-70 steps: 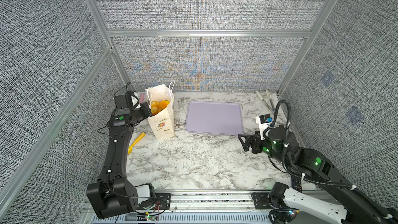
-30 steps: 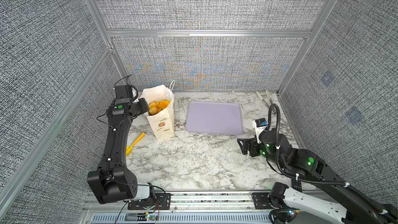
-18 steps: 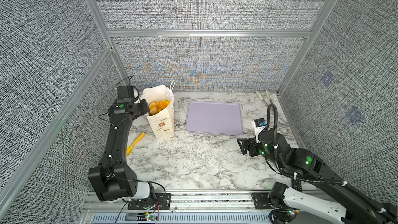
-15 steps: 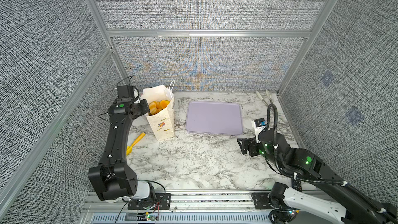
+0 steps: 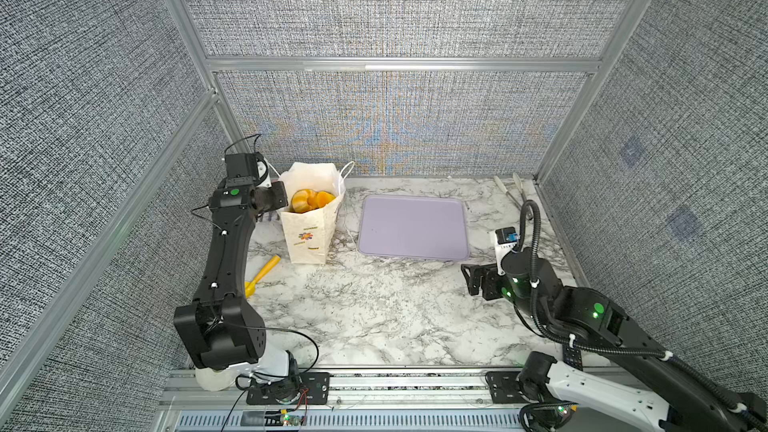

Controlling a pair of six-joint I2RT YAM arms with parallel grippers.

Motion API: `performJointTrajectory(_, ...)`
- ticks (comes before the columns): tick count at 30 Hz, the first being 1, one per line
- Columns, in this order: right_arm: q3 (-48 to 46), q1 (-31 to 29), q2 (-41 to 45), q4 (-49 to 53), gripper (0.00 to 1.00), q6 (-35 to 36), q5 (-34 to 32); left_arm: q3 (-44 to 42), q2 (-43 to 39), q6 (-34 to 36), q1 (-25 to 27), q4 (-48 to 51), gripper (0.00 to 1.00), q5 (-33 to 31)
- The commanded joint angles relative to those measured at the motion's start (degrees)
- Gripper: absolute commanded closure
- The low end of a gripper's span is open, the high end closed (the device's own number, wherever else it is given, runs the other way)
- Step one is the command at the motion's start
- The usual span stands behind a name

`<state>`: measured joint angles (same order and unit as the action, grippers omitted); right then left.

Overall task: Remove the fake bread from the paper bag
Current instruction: 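Tip the paper bag over toward the tray with the left gripper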

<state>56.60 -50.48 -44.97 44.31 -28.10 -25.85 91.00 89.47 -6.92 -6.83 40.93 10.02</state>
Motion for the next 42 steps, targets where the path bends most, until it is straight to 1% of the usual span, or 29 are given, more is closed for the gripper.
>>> performJointTrajectory(1, 0.17, -0.05, 0.15, -0.14, 0.04, -0.91, -1.97, 2.56, 1.82, 4.71, 0.15, -6.92, 1.00, 4.21)
performJointTrajectory(4, 0.79, -0.02, -0.16, 0.83, 0.04, -1.32, -2.12, 2.64, 2.31, 7.81, 0.56, -10.86, 1.00, 4.07)
performJointTrajectory(7, 1.06, -0.04, -0.38, 1.72, 0.04, -1.97, -1.98, 0.01, 0.66, 12.66, 1.60, -15.48, 1.00, 3.50)
performJointTrajectory(13, 0.86, -0.04, -1.24, 1.08, 0.04, -3.58, 0.05, -11.82, -6.90, 25.59, 5.85, -25.37, 1.00, 4.92)
performJointTrajectory(14, 0.88, 0.01, -1.47, 1.07, 0.04, -3.75, 0.47, -13.74, -8.09, 26.42, 6.21, -26.57, 1.00, 4.81)
performJointTrajectory(20, 1.06, -0.05, -2.29, -0.09, 0.04, -5.86, 4.71, -22.92, -14.20, 28.92, 6.72, -29.70, 1.00, 4.85)
performJointTrajectory(24, 1.49, -0.35, -3.90, -2.35, 0.04, -8.93, 11.72, -30.07, -19.67, 29.84, 7.43, -32.57, 1.00, 6.46)
performJointTrajectory(28, 1.00, -3.74, -6.35, -8.00, 0.04, -13.54, 16.00, -34.76, -23.14, 29.62, 8.52, -32.43, 1.00, 7.50)
performJointTrajectory(32, 1.21, -7.91, -9.27, -12.11, 0.04, -14.70, 15.72, -38.10, -25.46, 28.92, 9.29, -32.38, 1.00, 7.65)
performJointTrajectory(34, 2.04, -8.49, -10.01, -11.12, 0.04, -14.32, 14.73, -39.35, -26.48, 28.22, 9.43, -32.41, 1.00, 7.35)
performJointTrajectory(36, 2.59, -8.42, -9.72, -9.63, 0.04, -12.99, 11.77, -39.97, -27.09, 27.79, 9.43, -32.12, 1.00, 7.78)
performJointTrajectory(38, 2.88, -7.41, -8.80, -8.63, 0.02, -9.85, 8.15, -40.36, -27.66, 27.51, 9.46, -32.07, 1.00, 7.91)
performJointTrajectory(39, 3.24, -5.28, -8.41, -7.63, 0.01, -8.21, 7.21, -40.40, -27.85, 27.36, 9.42, -32.00, 1.00, 7.80)
performJointTrajectory(41, 4.07, 1.35, -8.12, -6.60, 0.01, -3.83, 8.77, -40.08, -28.03, 26.97, 9.44, -31.82, 1.00, 7.48)
performJointTrajectory(42, 4.01, 5.80, -8.18, -7.26, 0.01, -0.50, 10.55, -39.85, -28.04, 26.80, 9.46, -31.65, 1.00, 7.42)
